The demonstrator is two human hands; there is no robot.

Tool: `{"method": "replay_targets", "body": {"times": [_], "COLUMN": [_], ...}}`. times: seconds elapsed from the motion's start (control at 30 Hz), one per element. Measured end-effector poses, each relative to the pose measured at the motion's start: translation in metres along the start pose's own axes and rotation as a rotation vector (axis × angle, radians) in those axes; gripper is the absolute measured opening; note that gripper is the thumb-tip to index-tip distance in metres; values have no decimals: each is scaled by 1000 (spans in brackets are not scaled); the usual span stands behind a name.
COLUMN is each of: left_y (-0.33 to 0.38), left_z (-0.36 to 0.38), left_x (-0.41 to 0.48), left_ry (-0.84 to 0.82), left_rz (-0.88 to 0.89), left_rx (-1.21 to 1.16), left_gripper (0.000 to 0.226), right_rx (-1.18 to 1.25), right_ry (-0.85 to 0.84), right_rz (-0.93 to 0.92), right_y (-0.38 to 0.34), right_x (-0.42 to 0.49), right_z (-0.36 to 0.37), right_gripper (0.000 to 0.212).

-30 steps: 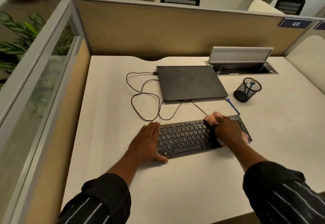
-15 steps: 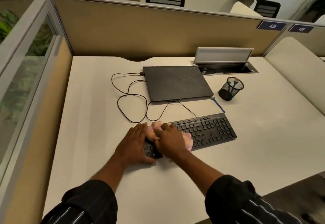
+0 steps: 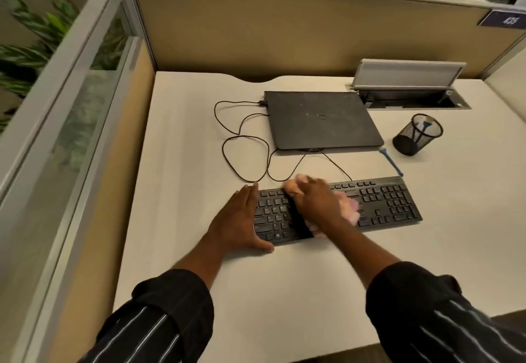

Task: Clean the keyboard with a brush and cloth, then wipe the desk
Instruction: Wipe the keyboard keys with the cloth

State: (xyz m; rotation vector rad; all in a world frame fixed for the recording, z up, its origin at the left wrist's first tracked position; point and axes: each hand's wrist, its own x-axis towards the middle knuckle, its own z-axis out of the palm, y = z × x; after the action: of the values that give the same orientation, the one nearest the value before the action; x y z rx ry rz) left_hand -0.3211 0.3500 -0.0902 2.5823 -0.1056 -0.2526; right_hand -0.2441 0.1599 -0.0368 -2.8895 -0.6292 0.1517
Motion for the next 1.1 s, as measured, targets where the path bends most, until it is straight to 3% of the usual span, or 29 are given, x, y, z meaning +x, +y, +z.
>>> {"method": "replay_targets", "body": {"times": [0.17,0.27,0.4,0.53,0.63,0.73,0.83,0.97,1.1], "left_y": [-4,-10,-14,-14,-13,-14,-16,-17,-20], "left_z": [1,3,3,0,-3,-5,-5,-9,-10], "left_x": [1,-2,-5,-7,-5,-7,-10,-8,-7], "left_ry": [-8,-28,-31,-20,-35,-45,-50,-83,-89], "left_rz": [15,27,36,23,34,44,79,87,52], "left_rx": [-155,-145,-99,-96,-113,-181,-160,-167,-192], "left_gripper": [154,155,154,153,154,152,153,154,161], "right_rx": [-6,-3,-166,-268,-100,-75,-109,-109,-117], "right_ry": [-55,-92,-47,-65,-21,-112,-193,-154,-169], "right_rz": [-96,-120,77,150,22,-137,-133,-23,-193], "right_y": [-60,-36,20,4,-47,-67,-50,-56,-65], "right_x": [3,-7,-11,-7,-7,-12,-5,6,-1], "right_z": [40,22,15,23,29,28,14,14,19], "right_gripper": [56,46,42,48,43,44,46,43,55]}}
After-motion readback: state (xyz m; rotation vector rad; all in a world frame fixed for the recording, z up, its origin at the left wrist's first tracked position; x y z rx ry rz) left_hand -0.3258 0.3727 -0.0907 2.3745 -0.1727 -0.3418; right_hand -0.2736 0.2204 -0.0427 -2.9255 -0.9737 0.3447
